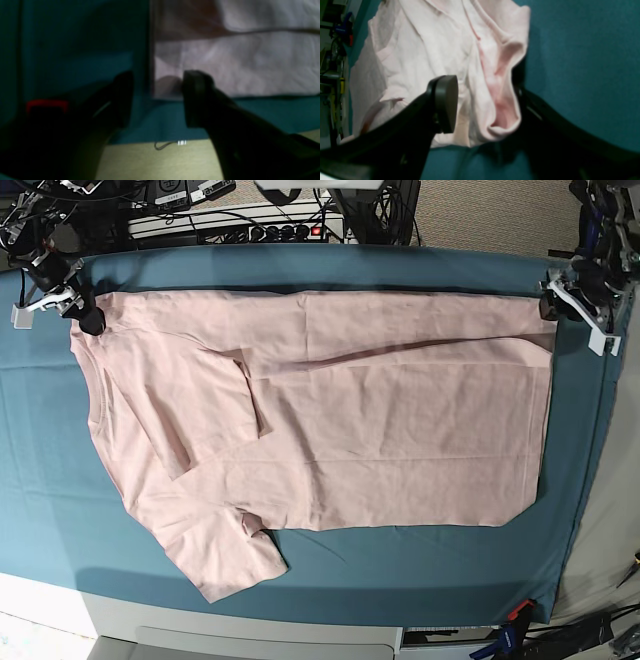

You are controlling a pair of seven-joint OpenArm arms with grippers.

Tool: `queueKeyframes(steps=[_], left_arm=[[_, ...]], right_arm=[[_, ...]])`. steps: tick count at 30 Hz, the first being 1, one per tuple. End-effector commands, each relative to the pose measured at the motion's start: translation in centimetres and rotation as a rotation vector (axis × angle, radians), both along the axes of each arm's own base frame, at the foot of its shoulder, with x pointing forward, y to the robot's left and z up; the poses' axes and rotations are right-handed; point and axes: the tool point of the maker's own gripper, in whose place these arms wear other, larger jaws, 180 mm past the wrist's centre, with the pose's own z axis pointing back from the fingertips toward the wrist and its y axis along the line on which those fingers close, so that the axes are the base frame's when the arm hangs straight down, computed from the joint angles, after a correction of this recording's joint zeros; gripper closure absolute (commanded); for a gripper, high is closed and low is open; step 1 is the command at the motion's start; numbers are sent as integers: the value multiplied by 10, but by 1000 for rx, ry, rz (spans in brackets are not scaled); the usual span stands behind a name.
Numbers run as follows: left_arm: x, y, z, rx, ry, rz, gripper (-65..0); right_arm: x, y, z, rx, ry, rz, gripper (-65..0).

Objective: Fold the T-shirt properly
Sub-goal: 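Grip the shirt's shoulder edge with both grippers and pull it taut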

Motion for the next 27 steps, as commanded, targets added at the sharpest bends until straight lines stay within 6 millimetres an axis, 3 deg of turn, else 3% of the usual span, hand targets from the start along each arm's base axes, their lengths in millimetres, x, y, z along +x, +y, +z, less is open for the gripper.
queueKeyframes(steps=[1,3,5,8,9,10,15,20,27], left_arm=[[7,3,8,-6,-31,0,-326],[5,3,4,-28,-20,10,-307],[4,1,2,-44,-16,2,-216],[4,1,3,-44,-18,0,0],[4,1,3,-43,-17,0,0],[4,1,3,-43,-16,0,0],[0,3,4,-46,2,-7,0],[-7,20,11,-34,5,17,0],[-19,37,16,-16,15,51,0]], right_arm=[[-11,1,-10,-15,81,29,-308],[-11,1,-10,-15,81,29,-307],[-12,1,-10,-14,83,31,-283],[-14,5,-11,-5,92,49,-71],[-14,7,-10,5,94,58,-7],[-15,9,-10,13,95,65,0],[-20,13,-11,19,117,103,0],[-16,2,5,10,75,106,0],[-30,-15,9,-38,124,119,0]])
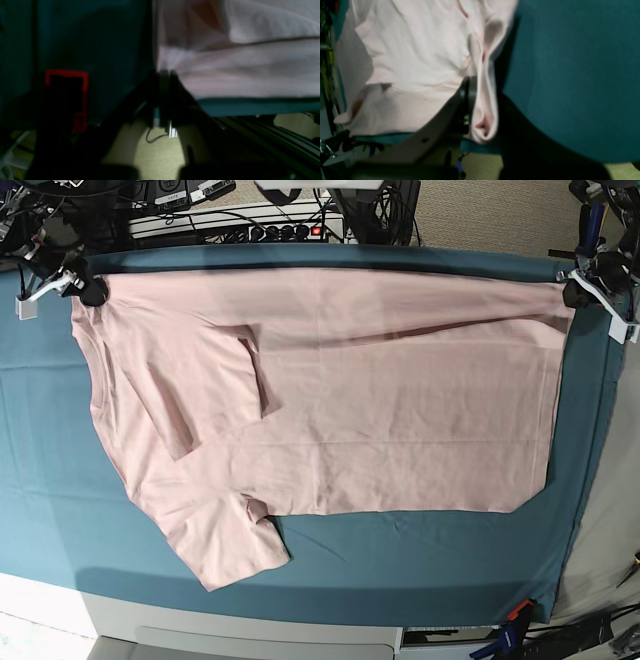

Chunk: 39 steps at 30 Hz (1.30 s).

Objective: Fold the T-shirt properly
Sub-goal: 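Grip the shirt's shoulder edge with both grippers and pull it taut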

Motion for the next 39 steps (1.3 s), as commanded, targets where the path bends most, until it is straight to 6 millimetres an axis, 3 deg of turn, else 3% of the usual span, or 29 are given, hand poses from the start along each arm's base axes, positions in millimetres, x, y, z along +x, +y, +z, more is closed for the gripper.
queueKeyframes(steps=[1,9,16,24,25,28,29,34,39], left_arm=[[3,10,9,33,-20,1,0],[-9,7,4,25,16,-19,0],[-21,4,-2,13,46,-13,0],[-18,3,-1,14,28,-17,0],[-18,3,-1,14,28,-17,-24],[-18,2,-1,18,23,-37,-177],[-18,1,0,21,19,-56,-210],[-15,1,5,60,8,-86,-232],[-2,6,22,174,-33,-133,-232]], right_arm=[[1,-13,10,-43,-13,0,0],[-19,-13,3,-39,38,0,0],[-19,-13,3,-40,39,0,0],[-19,-13,3,-39,37,0,-3],[-19,-13,3,-40,36,2,-49],[-16,-11,6,-36,11,12,-220],[-14,-10,8,-32,-6,18,-247],[-8,-20,19,-52,-48,1,-251],[0,-58,54,-143,-137,-60,-251]])
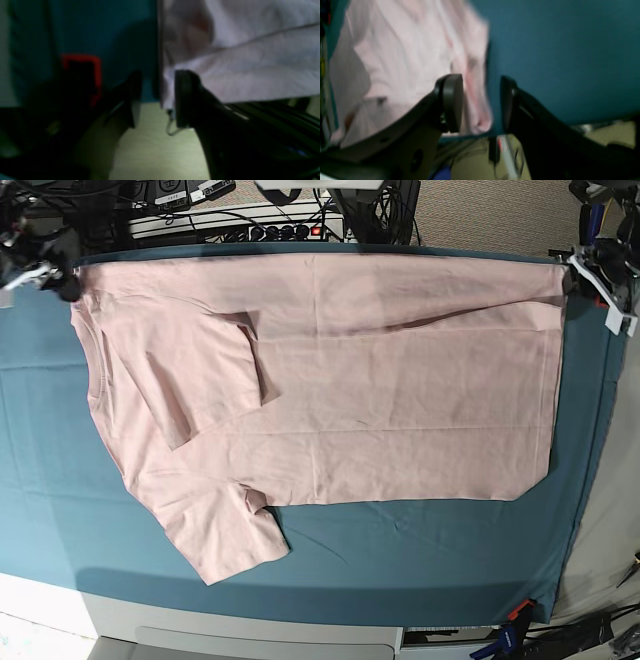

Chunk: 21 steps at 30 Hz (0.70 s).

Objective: Fold the T-shirt properly
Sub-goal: 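Grip the shirt's shoulder edge with both grippers and pull it taut, then release the shirt and raise both grippers away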

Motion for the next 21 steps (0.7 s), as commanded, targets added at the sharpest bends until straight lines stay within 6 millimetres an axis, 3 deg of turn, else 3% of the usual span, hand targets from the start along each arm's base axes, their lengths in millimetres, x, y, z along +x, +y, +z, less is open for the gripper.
queueKeyframes(steps=[1,3,5,8,11,17,21], left_arm=[[9,6,13,40,-39,-12,-231],[13,7,20,66,-56,-7,-173],[15,5,22,57,-63,-3,-11],[17,7,24,60,-66,-8,0],[17,6,26,56,-59,-24,0],[11,-24,29,-68,-50,-155,0],[9,-34,31,-111,-55,-198,0]], right_arm=[[10,-19,28,-64,-66,-1,-251],[11,-36,44,-110,-82,-16,-250],[11,-49,59,-150,-96,-26,-250],[13,-61,75,-187,-112,-33,-250],[19,-60,84,-181,-154,-21,-250],[27,-51,95,-133,-241,-10,-249],[29,-50,98,-123,-261,-8,-249]])
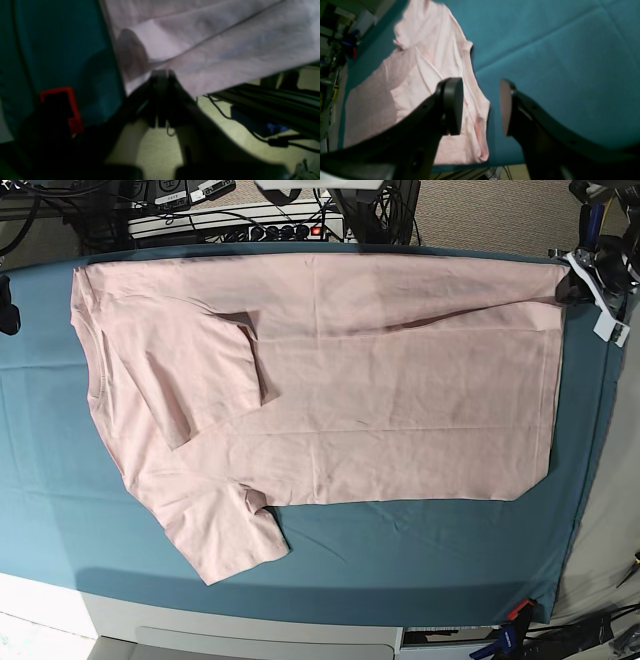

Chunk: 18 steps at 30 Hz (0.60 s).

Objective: Fold the T-shirt properly
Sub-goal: 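Release the shirt and raise both grippers away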

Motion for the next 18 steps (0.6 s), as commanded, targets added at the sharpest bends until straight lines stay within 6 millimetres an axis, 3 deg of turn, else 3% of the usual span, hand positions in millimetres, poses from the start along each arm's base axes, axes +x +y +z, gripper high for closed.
queueKeyframes(steps=[1,10,18], left_arm=[[4,0,9,2,-26,-27,0],[1,-4,5,2,-11,-53,0],[0,-3,4,9,-7,-52,0]], right_arm=[[7,-6,19,-41,-43,10,-249],[15,-1,18,-25,-73,8,-249],[38,42,-22,35,15,126,-249]])
